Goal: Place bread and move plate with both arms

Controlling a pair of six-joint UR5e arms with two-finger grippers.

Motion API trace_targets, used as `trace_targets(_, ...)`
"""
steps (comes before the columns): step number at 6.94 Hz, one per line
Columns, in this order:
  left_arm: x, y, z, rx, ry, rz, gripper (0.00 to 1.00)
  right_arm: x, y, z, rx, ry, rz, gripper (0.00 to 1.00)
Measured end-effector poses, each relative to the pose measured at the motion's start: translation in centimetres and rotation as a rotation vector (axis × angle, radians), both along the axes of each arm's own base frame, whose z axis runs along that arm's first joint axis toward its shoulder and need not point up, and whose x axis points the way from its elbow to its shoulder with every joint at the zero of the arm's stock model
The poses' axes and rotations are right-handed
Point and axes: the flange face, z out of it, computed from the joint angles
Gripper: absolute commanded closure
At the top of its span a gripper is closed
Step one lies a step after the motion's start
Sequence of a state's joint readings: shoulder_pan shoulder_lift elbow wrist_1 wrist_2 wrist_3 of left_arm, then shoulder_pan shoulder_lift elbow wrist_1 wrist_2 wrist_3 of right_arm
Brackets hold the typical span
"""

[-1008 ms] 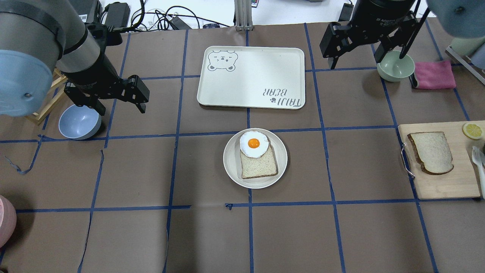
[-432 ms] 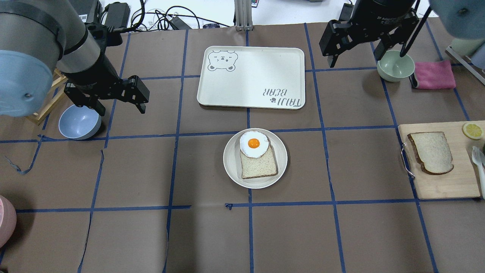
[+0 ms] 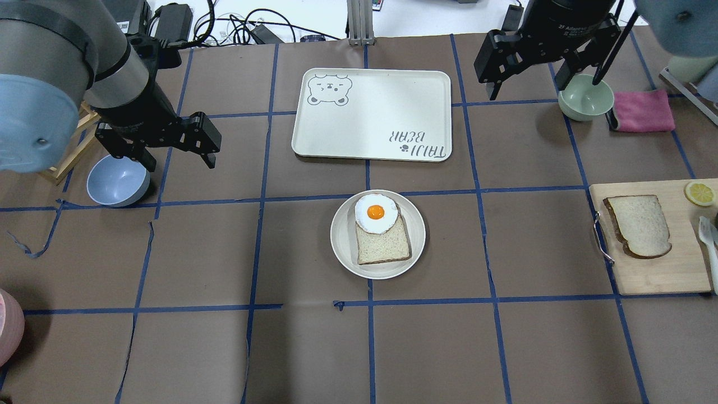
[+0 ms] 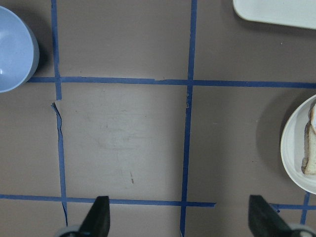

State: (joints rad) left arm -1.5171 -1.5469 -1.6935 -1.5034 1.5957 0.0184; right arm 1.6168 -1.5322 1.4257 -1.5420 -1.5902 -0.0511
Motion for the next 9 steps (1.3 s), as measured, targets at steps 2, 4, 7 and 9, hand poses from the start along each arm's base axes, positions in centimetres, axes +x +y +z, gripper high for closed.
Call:
trace_targets(2,0.0,0.0,0.0,-0.001,0.0,0.0,0.0,-0.1,-0.2,0.0,-0.005,0.0,-0.004,0.0)
trace_targets(4,0.0,0.0,0.0,0.0,0.0,0.0,0.0,-0.2,-0.3,-0.2,-0.002,0.007,-0.005,0.0)
trace_targets(7,0.0,0.0,0.0,0.0,0.0,0.0,0.0,-0.4,-0.6,-0.4,-0.002,0.009,-0.015,0.0)
trace_targets(9,0.0,-0.2,-0.1,-0.001,0.002,0.003,0.0,-1.7,-0.9,-0.6,0.004,0.013,-0.046,0.0)
